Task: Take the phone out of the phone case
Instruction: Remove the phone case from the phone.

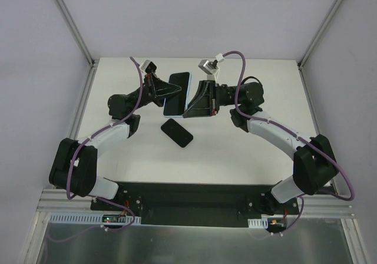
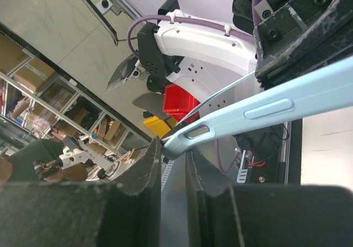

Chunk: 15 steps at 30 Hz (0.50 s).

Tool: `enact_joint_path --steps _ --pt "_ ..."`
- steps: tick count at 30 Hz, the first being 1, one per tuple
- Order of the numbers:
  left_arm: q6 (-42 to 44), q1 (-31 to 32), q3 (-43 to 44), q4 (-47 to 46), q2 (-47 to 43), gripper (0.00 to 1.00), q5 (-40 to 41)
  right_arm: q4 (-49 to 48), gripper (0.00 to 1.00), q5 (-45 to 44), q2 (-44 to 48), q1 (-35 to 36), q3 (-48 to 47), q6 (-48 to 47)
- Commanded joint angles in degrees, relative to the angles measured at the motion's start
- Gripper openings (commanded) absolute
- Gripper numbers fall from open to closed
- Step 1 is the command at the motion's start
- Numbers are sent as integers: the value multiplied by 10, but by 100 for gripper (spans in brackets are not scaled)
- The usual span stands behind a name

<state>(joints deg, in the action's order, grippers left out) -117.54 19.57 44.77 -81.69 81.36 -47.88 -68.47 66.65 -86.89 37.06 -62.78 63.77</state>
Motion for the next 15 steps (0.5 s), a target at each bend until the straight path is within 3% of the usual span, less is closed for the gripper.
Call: enact_joint_path --steps 1,15 --pt "-67 21 7 -85 -2 0 -1 -114 1 -3 18 28 -40 -61" --pt "-62 21 3 -73 -16 0 -8 148 1 -19 89 24 -30 -268"
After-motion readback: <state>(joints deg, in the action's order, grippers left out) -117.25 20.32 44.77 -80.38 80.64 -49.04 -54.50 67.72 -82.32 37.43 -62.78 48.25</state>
